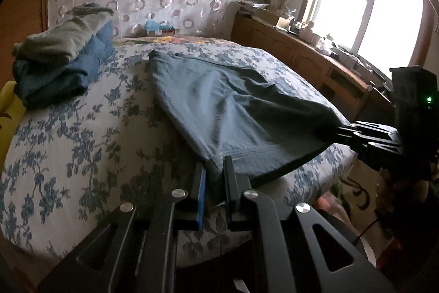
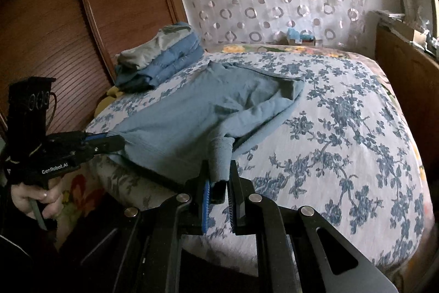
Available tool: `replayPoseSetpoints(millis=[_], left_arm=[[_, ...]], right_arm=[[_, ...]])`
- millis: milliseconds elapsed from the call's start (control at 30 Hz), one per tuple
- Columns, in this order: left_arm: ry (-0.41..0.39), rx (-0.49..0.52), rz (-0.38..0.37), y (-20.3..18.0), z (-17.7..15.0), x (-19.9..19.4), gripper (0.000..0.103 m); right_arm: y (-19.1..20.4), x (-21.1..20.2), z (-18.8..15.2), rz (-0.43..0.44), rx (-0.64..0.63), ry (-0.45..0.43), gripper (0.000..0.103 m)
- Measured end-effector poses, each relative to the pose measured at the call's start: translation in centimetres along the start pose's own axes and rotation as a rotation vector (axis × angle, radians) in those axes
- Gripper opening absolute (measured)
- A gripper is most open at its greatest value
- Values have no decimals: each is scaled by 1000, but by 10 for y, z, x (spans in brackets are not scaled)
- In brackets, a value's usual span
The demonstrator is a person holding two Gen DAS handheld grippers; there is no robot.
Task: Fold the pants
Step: 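Lift the grey-blue pants with both grippers and fold them over onto themselves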
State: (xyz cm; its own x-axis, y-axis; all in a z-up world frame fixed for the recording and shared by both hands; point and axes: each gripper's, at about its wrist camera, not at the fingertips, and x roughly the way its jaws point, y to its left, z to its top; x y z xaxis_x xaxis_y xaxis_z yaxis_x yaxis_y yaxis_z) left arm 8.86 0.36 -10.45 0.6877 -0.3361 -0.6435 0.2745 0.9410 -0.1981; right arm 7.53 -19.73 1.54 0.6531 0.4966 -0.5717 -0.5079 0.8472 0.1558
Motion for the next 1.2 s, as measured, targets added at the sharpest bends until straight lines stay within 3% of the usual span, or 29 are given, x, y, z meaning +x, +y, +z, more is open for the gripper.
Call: replayPoseSetpoints(millis=[700,1200], left_arm=[[-8,61,3,-21,-1,-10,12],[-15,83,-42,-31,-3,-24,12]], right_arm=[[-12,-3,-23,7,41,-7,11],[-12,-27,-38,34,76,-14,11]])
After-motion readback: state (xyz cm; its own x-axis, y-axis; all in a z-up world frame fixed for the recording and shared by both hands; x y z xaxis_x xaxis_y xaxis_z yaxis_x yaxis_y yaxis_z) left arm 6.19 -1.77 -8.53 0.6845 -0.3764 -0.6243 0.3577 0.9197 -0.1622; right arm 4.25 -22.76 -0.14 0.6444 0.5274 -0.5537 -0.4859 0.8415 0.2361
